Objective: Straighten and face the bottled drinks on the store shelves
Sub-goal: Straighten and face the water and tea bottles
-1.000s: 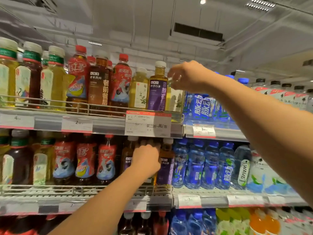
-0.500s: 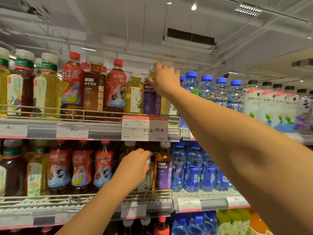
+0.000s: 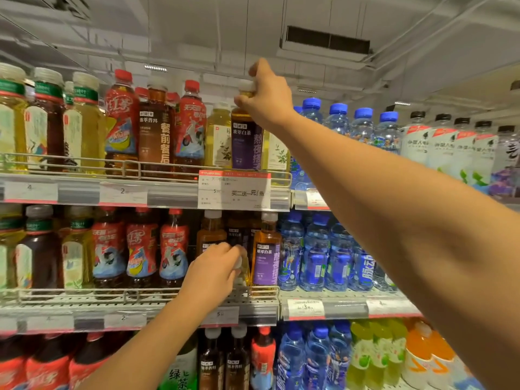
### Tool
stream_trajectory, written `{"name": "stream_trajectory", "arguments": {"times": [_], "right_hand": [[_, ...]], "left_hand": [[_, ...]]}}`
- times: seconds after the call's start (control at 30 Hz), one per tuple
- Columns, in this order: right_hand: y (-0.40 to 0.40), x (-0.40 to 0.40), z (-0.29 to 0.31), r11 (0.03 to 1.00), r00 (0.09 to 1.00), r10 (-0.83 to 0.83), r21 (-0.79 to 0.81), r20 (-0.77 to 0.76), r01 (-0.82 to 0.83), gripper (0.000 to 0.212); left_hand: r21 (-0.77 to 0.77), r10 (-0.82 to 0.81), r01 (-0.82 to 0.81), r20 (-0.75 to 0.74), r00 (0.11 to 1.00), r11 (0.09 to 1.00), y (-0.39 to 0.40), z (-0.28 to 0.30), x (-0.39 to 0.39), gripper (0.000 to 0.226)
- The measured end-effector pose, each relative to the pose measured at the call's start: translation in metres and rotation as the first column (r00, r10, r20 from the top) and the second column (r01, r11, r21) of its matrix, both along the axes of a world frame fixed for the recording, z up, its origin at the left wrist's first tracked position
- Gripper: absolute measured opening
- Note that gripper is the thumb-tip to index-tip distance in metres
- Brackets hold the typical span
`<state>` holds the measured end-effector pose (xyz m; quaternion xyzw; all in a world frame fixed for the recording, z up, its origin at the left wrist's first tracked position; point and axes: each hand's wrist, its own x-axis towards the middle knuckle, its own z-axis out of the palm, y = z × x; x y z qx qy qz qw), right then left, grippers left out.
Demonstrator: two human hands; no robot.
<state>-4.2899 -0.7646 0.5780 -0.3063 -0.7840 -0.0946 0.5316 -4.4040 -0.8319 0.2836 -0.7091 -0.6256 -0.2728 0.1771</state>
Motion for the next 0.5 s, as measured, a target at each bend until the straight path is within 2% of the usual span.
{"name": "stream_trajectory", "arguments": {"times": [0.1, 0.3, 0.5], "right_hand": [[-0.009, 0.01, -0.006, 0.997, 0.997, 0.06, 0.039, -0.038, -0.059, 0.046], [-0.018, 0.032, -0.023, 0.96, 0.969, 0.201, 0.228, -0.141, -0.165, 0.041], [-0.038, 0.059, -0.026, 0.921, 0.928, 0.315, 0.302, -0.2, -0.247, 0.041]], "left_hand": [[0.056, -0.002, -0.001, 0.048, 0.999, 0.998, -0.008, 0.0, 0.002, 0.034], [0.154, 0.01, -0.028, 0.118, 0.993, 0.988, -0.028, 0.001, 0.008, 0.033], [0.27, 0.022, -0.076, 0.198, 0.98, 0.96, -0.054, 0.023, 0.012, 0.029]]}}
